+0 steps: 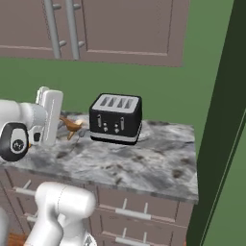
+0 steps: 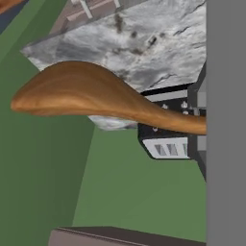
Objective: Organize the utensils by type. Pick up the wooden spoons from the counter and place them in the open cabinet. Then pick up the metallic utensils from the counter and place them in the open drawer.
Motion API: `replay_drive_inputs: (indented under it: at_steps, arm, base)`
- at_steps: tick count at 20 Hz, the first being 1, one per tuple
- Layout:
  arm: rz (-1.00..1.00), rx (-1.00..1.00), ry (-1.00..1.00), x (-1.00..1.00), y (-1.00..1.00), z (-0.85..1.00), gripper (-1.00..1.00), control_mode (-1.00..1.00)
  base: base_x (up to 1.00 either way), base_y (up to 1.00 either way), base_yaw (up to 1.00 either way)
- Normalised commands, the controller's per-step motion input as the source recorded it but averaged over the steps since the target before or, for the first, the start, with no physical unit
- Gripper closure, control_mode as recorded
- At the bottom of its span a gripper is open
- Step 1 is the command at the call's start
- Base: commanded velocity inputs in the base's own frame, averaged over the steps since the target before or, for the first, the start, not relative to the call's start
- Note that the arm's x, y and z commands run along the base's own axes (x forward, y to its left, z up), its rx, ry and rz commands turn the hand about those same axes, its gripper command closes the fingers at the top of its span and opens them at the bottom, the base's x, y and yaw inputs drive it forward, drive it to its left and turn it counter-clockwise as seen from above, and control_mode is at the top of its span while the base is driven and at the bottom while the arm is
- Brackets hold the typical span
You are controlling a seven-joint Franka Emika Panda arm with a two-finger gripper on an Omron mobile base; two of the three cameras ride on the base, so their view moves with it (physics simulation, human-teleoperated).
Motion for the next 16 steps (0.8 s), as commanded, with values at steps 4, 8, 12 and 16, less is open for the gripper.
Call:
replay_drive_inputs:
  at_steps: [4, 8, 12, 16]
  arm:
    - [0.0, 0.0, 0.0, 0.0, 0.0, 0.0, 1.0, 1.0]
    - [0.0, 0.0, 0.0, 0.0, 0.0, 0.0, 1.0, 1.0]
    - [0.0, 0.0, 0.0, 0.0, 0.0, 0.0, 1.0, 1.0]
    - [0.0, 0.0, 0.0, 0.0, 0.0, 0.0, 1.0, 1.0]
  base:
    - [-0.2, -0.29, 0.44]
    - [-0.1, -0.23, 0.58]
    - [-0.06, -0.19, 0.62]
    - [-0.01, -0.16, 0.61]
